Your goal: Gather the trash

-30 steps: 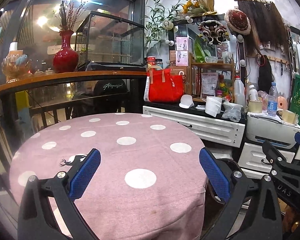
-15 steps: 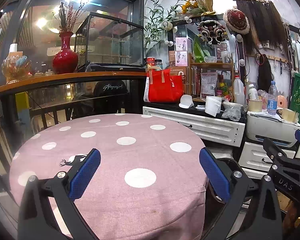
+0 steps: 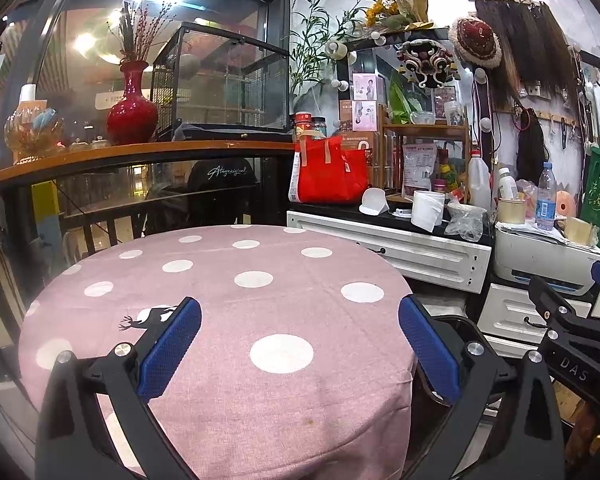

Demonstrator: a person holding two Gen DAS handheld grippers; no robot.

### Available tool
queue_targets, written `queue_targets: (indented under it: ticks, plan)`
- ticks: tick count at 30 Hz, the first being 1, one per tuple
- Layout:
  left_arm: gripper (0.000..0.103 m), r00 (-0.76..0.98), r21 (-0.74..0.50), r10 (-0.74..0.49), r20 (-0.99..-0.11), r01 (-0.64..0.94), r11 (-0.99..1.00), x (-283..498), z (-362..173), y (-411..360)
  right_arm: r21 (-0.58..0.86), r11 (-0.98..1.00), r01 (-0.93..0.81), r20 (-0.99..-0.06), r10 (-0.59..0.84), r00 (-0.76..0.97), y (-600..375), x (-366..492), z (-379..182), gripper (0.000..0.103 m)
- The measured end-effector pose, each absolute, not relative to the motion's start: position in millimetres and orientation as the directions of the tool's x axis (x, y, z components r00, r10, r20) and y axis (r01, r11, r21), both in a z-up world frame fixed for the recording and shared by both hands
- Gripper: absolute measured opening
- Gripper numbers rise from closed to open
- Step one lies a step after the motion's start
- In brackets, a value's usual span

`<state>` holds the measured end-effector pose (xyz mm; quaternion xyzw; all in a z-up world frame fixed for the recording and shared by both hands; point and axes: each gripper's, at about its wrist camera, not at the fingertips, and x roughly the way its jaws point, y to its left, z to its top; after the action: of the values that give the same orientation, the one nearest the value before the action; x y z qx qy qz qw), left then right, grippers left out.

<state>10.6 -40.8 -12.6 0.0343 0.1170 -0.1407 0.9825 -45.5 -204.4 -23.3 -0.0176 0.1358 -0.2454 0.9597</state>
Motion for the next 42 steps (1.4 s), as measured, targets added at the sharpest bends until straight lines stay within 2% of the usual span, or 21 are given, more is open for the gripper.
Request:
queue_targets:
  ticks: [42]
  plan:
    - [0.097,0.941,0.072,-0.256,-0.221,0.278,0.958,10.9,-16.0,-44.1,-0.101,0.879,0.467,-0.261,-0.476,0.84,-205.4,-45.2,-24.0,0.098]
